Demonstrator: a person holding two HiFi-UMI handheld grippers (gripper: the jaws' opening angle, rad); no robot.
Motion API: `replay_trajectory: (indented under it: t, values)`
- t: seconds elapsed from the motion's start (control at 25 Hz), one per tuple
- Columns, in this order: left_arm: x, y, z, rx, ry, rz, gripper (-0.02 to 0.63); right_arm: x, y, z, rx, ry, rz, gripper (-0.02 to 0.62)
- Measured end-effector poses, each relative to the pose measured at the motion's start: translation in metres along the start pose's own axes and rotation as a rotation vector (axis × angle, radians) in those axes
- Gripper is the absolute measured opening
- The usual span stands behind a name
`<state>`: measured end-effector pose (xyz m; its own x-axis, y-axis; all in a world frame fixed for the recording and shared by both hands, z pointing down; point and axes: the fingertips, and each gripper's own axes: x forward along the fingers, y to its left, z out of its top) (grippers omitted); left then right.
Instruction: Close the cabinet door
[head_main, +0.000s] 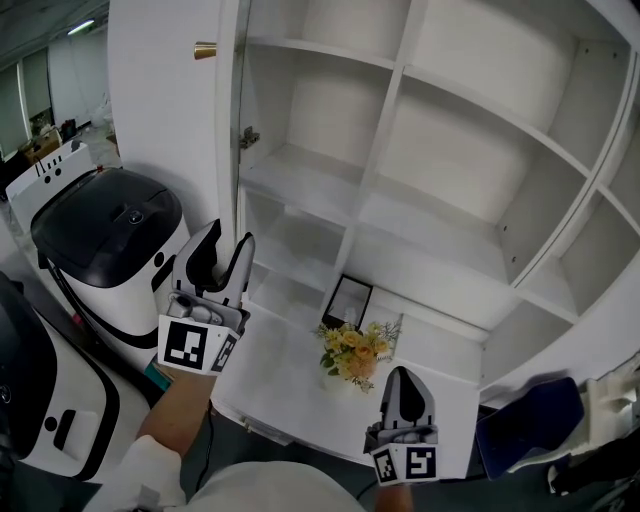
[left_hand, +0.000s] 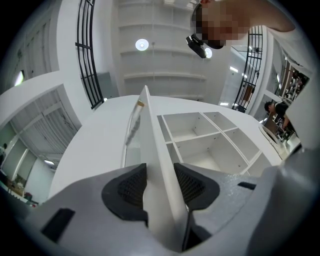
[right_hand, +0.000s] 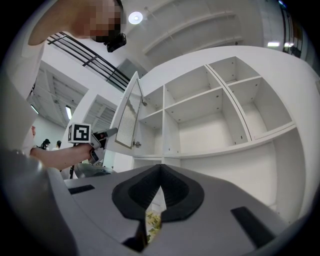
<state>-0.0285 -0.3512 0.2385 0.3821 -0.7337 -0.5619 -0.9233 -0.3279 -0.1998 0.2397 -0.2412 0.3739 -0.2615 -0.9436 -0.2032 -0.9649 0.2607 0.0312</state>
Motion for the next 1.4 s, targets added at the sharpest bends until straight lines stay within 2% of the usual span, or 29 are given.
replay_trajectory:
  t: [0.2,0.4,0.56,0.88,1.4]
  values:
    - [0.02,-0.033,-0.008,0.032,0.025,-0.069,0.184,0.001,-0.003,-0.001,0.001,0.0,0.006,-0.002]
    - [0.038,-0.05,-0.012,0.055,0.007,-0.068,0.196,-0.002,-0.005,0.001,-0.007,0.001,0.002,-0.002]
    - [0.055,-0.067,-0.021,0.069,0.017,-0.103,0.207,-0.01,-0.012,0.001,-0.009,0.005,-0.024,-0.002]
    - [0.093,-0.092,-0.042,0.008,0.066,-0.166,0.198,-0.03,-0.029,-0.001,-0.01,0.02,-0.097,-0.002]
    - [0.132,-0.111,-0.069,0.09,0.186,-0.228,0.187,-0.043,-0.025,-0.006,0.001,0.034,-0.121,-0.002]
